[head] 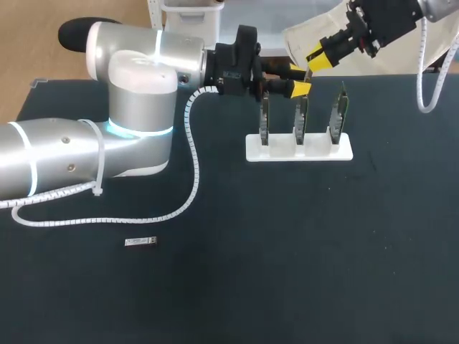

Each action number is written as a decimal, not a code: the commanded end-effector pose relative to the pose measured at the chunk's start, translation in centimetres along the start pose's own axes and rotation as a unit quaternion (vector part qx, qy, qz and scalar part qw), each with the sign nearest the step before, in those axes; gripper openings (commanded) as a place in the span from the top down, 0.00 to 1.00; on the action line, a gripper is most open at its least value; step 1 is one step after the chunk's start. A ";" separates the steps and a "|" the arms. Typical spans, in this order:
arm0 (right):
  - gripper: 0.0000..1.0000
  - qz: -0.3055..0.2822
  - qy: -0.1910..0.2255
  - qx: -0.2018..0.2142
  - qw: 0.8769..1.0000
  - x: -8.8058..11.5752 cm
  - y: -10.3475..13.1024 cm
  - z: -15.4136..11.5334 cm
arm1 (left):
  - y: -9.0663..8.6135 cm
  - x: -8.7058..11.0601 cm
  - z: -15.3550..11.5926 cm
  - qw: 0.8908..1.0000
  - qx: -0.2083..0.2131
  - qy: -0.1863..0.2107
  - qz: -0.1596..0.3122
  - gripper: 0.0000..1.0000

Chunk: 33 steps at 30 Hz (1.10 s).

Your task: Pick up the optical module with the left hand, and insert it into the network port with the right hand.

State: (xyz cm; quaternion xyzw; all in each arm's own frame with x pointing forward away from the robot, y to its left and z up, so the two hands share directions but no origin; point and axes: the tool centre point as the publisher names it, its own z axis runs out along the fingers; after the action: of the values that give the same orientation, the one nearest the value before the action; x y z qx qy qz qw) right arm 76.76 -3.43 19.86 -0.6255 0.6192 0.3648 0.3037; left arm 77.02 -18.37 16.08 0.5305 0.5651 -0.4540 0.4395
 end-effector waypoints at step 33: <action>1.00 -0.002 -0.005 0.005 1.000 0.1 -0.3 0.0 | 0.0 0.8 -3.0 0.994 -0.013 0.106 0.022 0.00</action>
State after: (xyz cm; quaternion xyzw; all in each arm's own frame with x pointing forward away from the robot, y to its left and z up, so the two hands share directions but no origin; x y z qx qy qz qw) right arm 77.05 -3.52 19.81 -0.6234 0.6189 0.3643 0.3092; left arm 77.21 -15.34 15.69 0.5810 0.5976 -0.3825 0.3988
